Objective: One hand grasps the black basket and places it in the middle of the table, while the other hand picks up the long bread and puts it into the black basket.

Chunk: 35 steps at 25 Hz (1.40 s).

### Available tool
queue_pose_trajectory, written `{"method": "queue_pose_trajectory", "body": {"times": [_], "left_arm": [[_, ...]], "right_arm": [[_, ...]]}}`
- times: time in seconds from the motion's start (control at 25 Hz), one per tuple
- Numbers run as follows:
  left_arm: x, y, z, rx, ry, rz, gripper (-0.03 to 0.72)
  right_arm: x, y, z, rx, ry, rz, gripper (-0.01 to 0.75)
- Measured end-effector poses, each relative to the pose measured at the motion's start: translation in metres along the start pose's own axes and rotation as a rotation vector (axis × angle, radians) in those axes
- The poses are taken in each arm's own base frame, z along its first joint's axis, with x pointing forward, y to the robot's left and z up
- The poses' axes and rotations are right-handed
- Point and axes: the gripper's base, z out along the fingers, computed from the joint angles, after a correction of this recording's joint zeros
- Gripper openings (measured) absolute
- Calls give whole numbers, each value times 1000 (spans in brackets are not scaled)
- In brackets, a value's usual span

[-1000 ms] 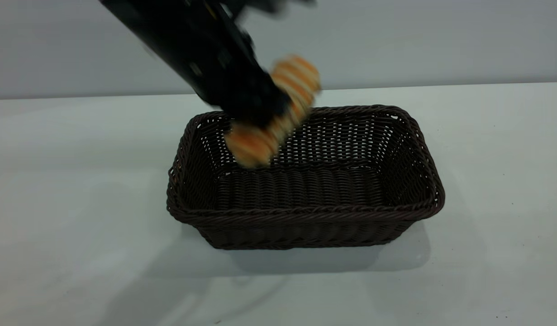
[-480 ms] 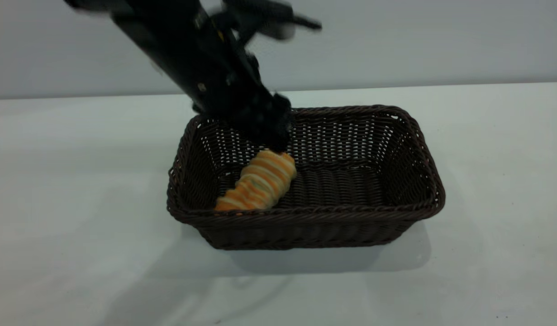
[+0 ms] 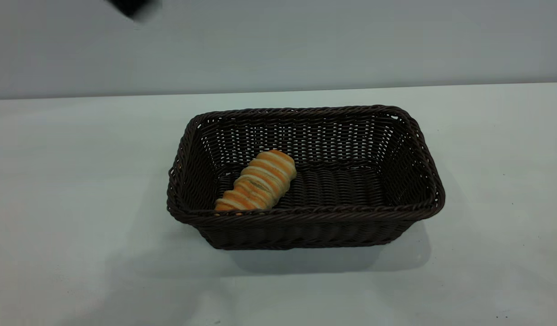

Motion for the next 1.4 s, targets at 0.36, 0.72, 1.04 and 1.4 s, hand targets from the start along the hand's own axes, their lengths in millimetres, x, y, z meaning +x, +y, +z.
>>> {"method": "queue_pose_trajectory", "body": {"times": [0.36,0.72,1.04,1.4], "left_arm": [[96,-18,-70,-2,80,-76,591],[204,-42,-44,0,76,-192,591],[240,-51,-43,-6,-66,-225,591],[255,-54,-54,-19,-204,-228,590]], "right_arm": [[0,0,0,0,0,0,429],[0,0,0,2,0,-1,429],[0,0,0,2,-1,-1,429],[0,1,0,61,2,37,429]]}}
